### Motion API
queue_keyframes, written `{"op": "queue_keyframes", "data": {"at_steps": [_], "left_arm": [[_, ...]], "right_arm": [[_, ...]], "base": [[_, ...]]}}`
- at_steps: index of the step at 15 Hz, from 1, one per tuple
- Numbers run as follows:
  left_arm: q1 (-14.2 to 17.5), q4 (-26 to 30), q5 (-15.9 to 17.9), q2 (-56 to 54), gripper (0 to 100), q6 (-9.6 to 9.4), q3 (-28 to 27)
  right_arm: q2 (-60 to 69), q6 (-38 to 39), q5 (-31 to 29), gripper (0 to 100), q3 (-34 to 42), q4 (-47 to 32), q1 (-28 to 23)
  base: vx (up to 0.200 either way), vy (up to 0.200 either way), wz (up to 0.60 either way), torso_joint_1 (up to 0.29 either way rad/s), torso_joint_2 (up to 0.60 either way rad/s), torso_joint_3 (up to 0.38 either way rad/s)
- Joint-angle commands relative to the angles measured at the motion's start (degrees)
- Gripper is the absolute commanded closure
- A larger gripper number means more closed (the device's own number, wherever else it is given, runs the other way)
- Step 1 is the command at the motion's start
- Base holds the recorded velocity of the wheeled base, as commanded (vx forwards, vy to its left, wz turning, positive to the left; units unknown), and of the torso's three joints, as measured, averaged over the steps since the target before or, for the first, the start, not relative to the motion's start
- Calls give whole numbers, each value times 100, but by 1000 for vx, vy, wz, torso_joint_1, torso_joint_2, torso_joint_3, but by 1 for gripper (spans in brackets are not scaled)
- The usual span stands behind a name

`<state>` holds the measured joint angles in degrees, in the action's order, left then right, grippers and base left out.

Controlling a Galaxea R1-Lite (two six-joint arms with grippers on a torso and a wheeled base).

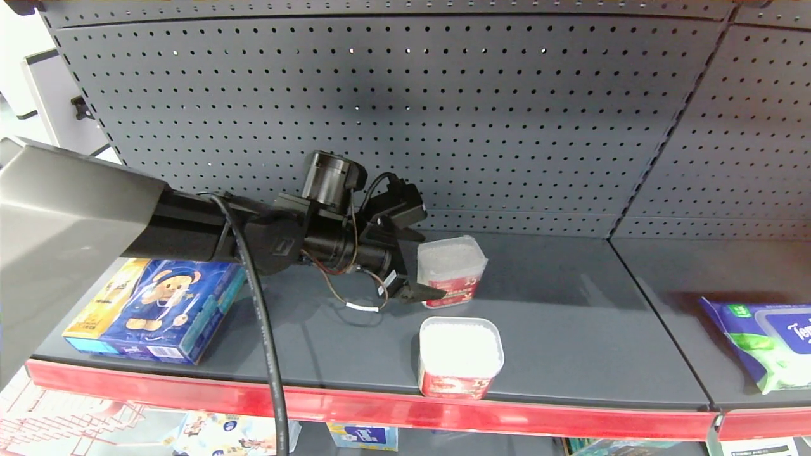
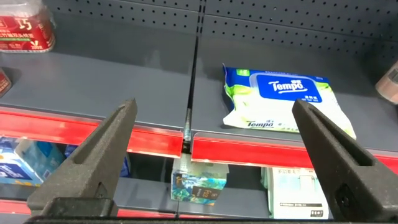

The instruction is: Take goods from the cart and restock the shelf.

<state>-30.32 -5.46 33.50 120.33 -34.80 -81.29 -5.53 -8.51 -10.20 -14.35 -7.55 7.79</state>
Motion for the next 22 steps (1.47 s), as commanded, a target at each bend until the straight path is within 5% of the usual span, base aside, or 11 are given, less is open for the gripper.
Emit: {"op": "queue_keyframes", "data": {"at_steps": [1,5,9,22], "left_arm": [[-9,1,-36,-36,0,44,-19],[-18,1,-45,-10,0,70,-28],[-9,1,-195,78,0,422,-221],[316,-8,-230,113,0,413,-203]], "right_arm": [[-18,-2,1,0,-7,-1,3],[-18,-2,1,0,-7,-1,3],[-18,-2,1,0,-15,-1,3],[-18,-2,-8,0,29,-10,3]], "base": [[0,0,0,0,0,0],[0,0,0,0,0,0],[0,0,0,0,0,0],[0,0,0,0,0,0]]}}
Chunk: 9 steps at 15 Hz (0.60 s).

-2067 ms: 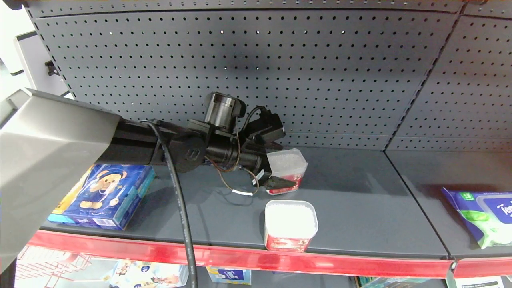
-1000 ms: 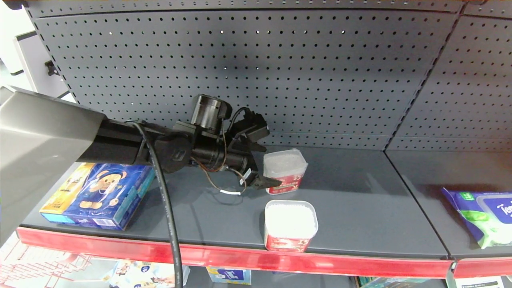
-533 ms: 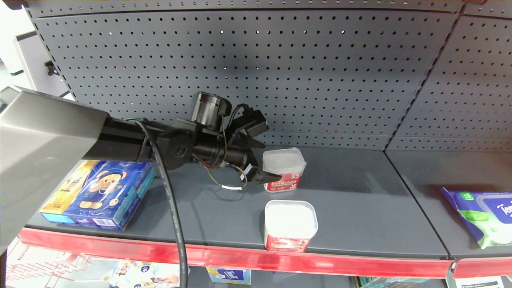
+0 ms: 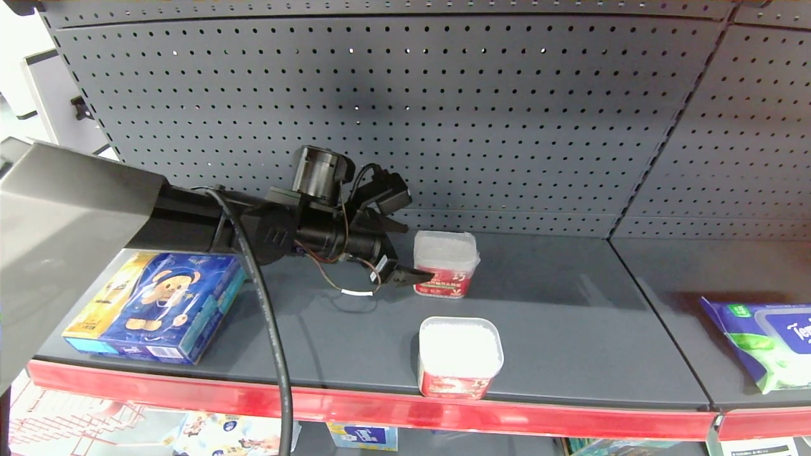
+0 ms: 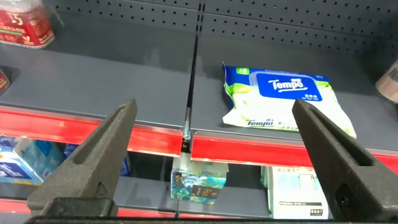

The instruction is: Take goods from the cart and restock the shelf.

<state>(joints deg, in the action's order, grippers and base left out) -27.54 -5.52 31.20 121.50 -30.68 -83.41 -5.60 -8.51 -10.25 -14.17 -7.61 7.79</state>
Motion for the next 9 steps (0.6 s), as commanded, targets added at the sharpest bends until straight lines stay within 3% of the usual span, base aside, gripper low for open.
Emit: {"op": "queue_keyframes", "data": {"at_steps": [1,7,9], "left_arm": [[38,-1,1,-13,0,-8,35],[-15,-1,53,-276,0,-25,299],[-15,7,124,-777,0,1,993]], "right_arm": [[-12,-2,-3,0,19,5,3],[-12,-2,6,0,19,5,3],[-64,-2,41,0,10,5,21]], "base": [[0,0,0,0,0,0],[0,0,0,0,0,0],[0,0,0,0,0,0]]}}
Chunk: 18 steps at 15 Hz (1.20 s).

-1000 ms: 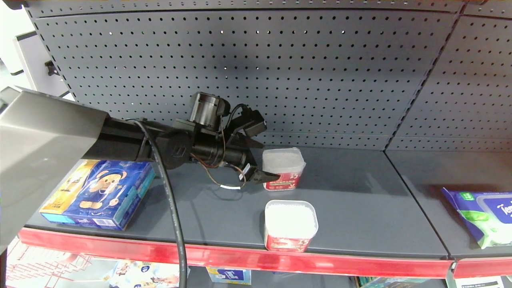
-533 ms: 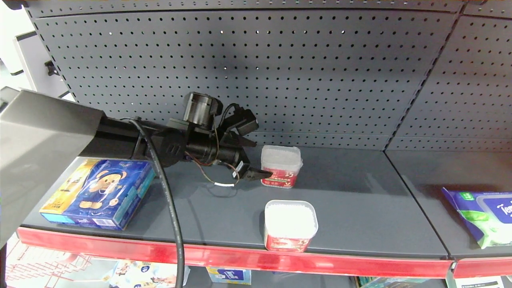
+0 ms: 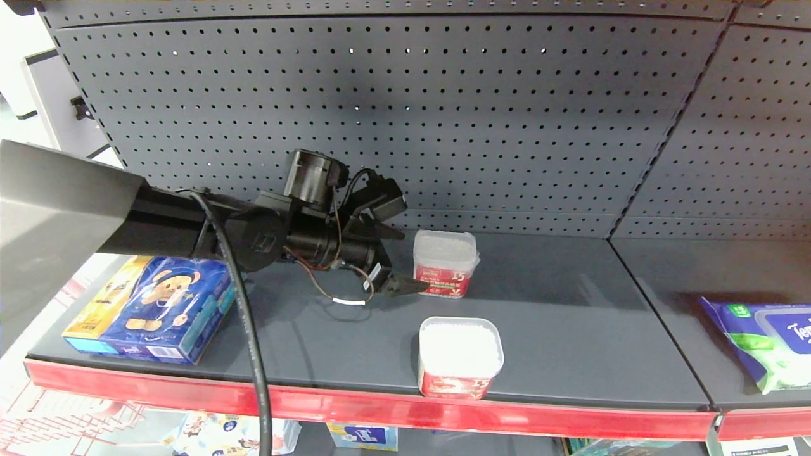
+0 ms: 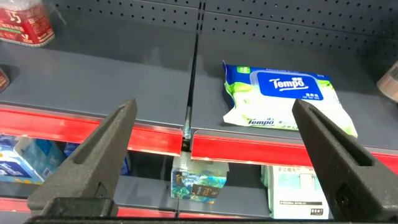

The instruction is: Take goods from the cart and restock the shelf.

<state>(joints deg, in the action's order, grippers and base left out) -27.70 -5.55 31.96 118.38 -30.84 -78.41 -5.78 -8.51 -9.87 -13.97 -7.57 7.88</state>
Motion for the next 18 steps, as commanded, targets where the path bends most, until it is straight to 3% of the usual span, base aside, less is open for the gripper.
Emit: {"op": "queue_keyframes", "data": {"at_steps": [1,3,4,5,6,9,10,11,12,13,14,15,18], "left_arm": [[1,10,91,-764,0,26,854],[36,1,126,-1573,0,114,1689],[45,1,126,-1608,0,122,1715],[230,-8,117,-2443,0,474,2392],[397,-69,117,-2847,0,650,2743],[977,-693,64,-3708,0,817,3657],[1117,-702,-85,-4412,0,1362,4114],[1100,-702,-595,-4842,0,1819,4361],[1065,-702,-1061,-5097,0,2170,4492],[1029,-693,-1465,-5422,0,2671,4615],[1029,-667,-1623,-5712,0,3023,4721],[1029,-614,-1685,-5914,0,3155,4826],[1029,-562,-2063,-6336,0,3155,5222]], "right_arm": [[-160,-2,29,0,-9,1,47],[-784,-2,109,0,-150,63,197],[-811,-2,109,0,-167,63,206],[-1742,-2,135,0,-747,28,250],[-2410,7,117,0,-1108,54,250],[-3509,157,390,0,-1459,63,434],[-4265,561,574,0,-1591,71,742],[-4704,956,574,0,-1662,124,865],[-4933,1044,539,0,-1785,159,1014],[-5188,1044,530,0,-1908,142,1278],[-5451,1044,486,0,-2013,142,1419],[-5750,1044,407,0,-2101,151,1524],[-6524,1079,293,0,-2171,221,1788]], "base": [[0,0,0,0,0,0],[0,0,0,0,0,0],[0,0,0,0,0,0],[0,0,0,0,0,0],[0,0,0,0,0,0],[0,0,0,0,0,0],[0,0,0,0,0,0],[0,0,0,0,0,0],[0,0,0,0,0,0],[0,0,0,0,0,0],[0,0,0,0,0,0],[0,0,0,0,0,0],[0,0,0,0,0,0]]}}
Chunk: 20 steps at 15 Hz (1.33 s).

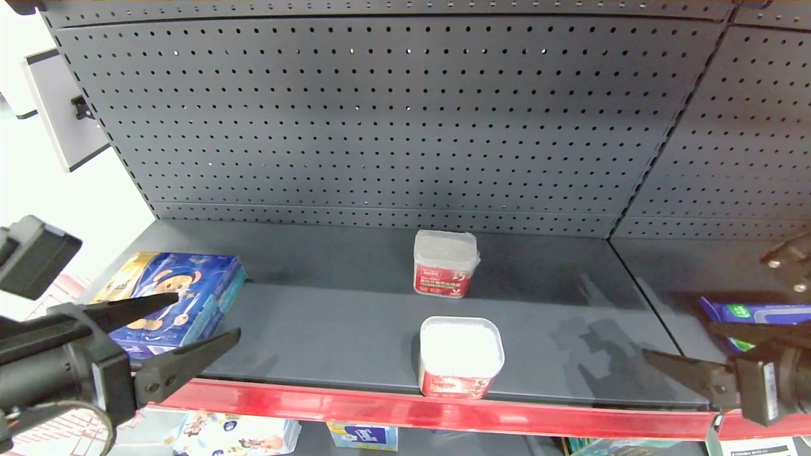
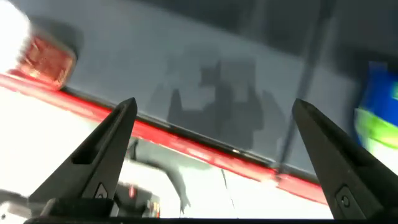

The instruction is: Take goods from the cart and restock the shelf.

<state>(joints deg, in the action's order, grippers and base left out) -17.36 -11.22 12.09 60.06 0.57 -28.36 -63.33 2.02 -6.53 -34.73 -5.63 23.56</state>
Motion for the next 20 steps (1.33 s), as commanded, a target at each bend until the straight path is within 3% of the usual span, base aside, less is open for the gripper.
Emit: {"op": "queue_keyframes", "data": {"at_steps": [1,4,8,20], "left_arm": [[-4,5,-137,-592,0,4,260],[13,5,-366,-759,0,13,260],[31,5,-383,-830,0,13,260],[31,-12,-366,-961,0,22,269]], "right_arm": [[-953,44,-50,0,-183,133,474],[-1507,79,-50,0,-192,273,922],[-2166,61,-58,0,-412,783,1256],[-2966,70,-261,0,-1018,792,1687]], "base": [[0,0,0,0,0,0],[0,0,0,0,0,0],[0,0,0,0,0,0],[0,0,0,0,0,0]]}}
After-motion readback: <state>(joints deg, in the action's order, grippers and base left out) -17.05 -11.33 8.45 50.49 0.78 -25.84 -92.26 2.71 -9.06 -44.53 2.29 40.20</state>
